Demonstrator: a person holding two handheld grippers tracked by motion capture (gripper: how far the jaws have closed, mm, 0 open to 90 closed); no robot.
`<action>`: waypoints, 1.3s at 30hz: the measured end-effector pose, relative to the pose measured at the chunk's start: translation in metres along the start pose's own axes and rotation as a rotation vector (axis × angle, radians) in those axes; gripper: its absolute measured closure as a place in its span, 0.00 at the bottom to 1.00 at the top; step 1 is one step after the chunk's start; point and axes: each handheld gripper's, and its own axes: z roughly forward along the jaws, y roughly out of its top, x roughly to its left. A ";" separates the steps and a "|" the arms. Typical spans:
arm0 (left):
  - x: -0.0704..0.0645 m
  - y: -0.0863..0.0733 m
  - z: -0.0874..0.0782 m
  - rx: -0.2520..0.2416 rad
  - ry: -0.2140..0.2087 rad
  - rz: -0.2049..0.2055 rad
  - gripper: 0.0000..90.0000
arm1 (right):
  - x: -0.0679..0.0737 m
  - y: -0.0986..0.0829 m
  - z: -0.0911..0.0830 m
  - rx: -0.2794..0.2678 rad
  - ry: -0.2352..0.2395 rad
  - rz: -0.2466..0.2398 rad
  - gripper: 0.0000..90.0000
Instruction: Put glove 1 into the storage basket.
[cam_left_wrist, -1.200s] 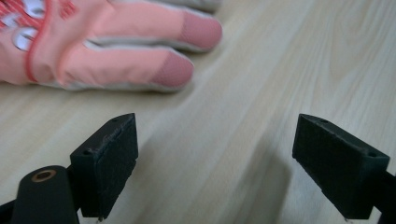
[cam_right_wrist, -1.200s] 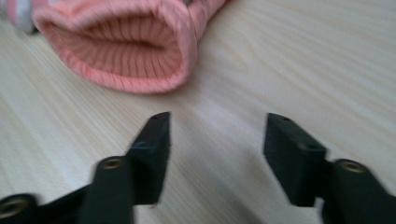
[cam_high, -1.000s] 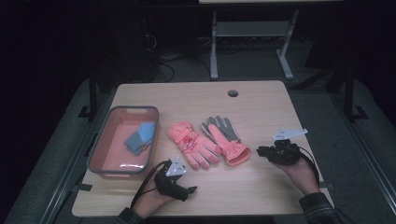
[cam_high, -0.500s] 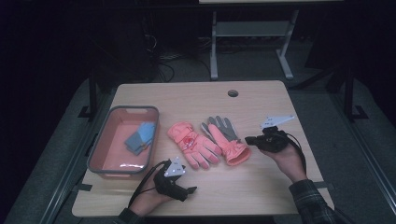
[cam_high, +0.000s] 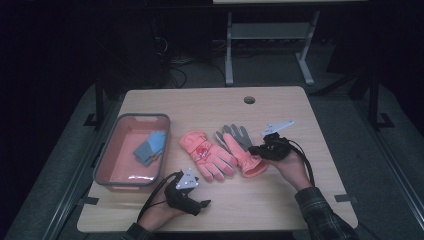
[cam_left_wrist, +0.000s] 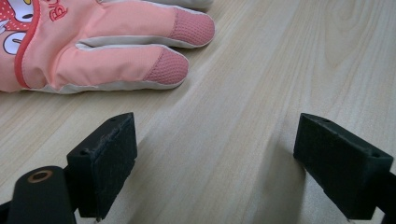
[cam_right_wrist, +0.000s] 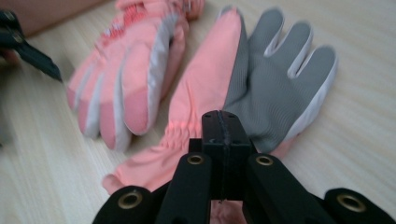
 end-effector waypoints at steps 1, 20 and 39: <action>0.000 0.000 0.000 0.000 0.000 0.000 0.14 | 0.000 -0.002 0.004 0.029 -0.004 -0.002 1.00; 0.000 0.000 0.000 -0.001 0.000 0.000 0.14 | 0.005 -0.032 -0.021 0.073 -0.010 -0.003 1.00; 0.000 0.000 0.000 -0.005 0.001 0.000 0.14 | 0.018 -0.070 -0.062 0.089 -0.023 0.012 1.00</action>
